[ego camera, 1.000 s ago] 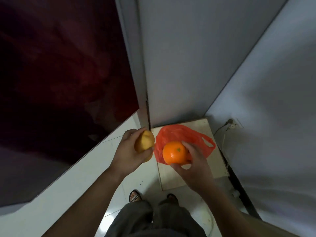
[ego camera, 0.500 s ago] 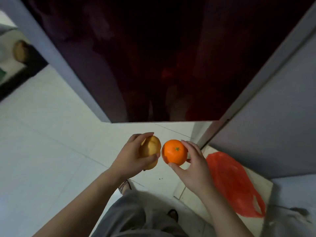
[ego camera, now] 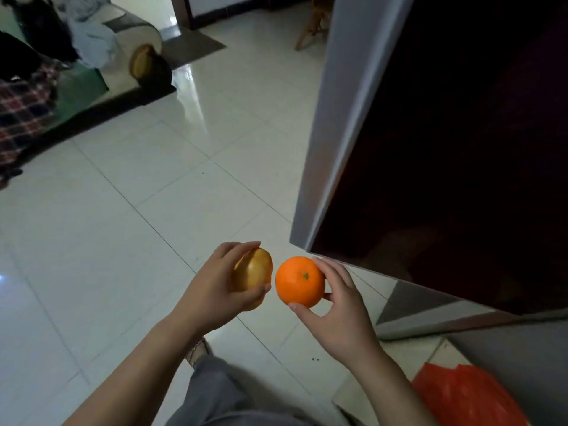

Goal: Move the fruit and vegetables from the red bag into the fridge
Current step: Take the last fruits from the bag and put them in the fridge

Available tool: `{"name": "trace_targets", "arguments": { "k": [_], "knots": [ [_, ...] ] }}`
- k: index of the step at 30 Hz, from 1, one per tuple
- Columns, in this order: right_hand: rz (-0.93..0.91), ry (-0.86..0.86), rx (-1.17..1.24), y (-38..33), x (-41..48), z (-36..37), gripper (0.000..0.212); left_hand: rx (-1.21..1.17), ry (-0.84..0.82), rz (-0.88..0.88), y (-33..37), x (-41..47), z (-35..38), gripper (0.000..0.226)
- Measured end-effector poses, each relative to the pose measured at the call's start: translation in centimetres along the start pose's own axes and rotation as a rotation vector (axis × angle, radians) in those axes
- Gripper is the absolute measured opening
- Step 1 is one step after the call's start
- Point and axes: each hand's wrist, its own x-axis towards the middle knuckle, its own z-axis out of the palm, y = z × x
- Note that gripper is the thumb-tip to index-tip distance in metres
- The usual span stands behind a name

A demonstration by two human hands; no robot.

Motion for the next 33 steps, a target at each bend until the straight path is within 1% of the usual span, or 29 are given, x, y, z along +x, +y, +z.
{"name": "trace_targets", "arguments": {
  "k": [3, 7, 9, 12, 15, 17, 19, 24, 28, 33],
  "knots": [
    [-0.017, -0.021, 0.017, -4.1, 4.8, 5.1, 0.071, 0.006, 0.021, 0.005, -4.8, 3.2, -6.2, 0.068],
    [-0.052, -0.082, 0.003, -9.9, 11.6, 11.6, 0.071, 0.061, 0.056, -0.058, -11.0, 6.9, -14.9, 0.067],
    [-0.099, -0.105, -0.027, -12.8, 15.1, 14.3, 0.073, 0.078, 0.090, -0.096, -13.5, 8.6, -18.8, 0.068],
    [-0.128, -0.123, -0.032, -16.2, 19.7, 17.1, 0.074, 0.115, 0.102, -0.146, -16.3, 10.9, -22.5, 0.068],
    [-0.129, -0.128, -0.040, -17.7, 23.6, 18.2, 0.075, 0.206, 0.030, -0.082, -17.7, 14.6, -24.9, 0.070],
    [-0.114, -0.126, -0.078, -17.9, 26.5, 18.0, 0.075, 0.308, -0.033, -0.011, -17.9, 18.1, -26.4, 0.071],
    [-0.085, -0.095, -0.092, -17.8, 29.7, 17.2, 0.075, 0.328, -0.043, 0.039, -17.4, 22.1, -27.6, 0.072],
    [-0.050, 0.074, -0.041, -16.7, 39.4, 13.9, 0.074, 0.209, -0.024, 0.104, -15.5, 32.9, -27.3, 0.069],
    [-0.042, 0.145, -0.004, -15.9, 47.8, 10.1, 0.074, 0.085, 0.004, 0.103, -12.7, 41.2, -26.0, 0.068],
    [0.002, 0.287, 0.047, -14.1, 54.0, 3.1, 0.073, 0.036, -0.013, 0.217, -8.1, 50.8, -23.9, 0.065]
  ]
}}
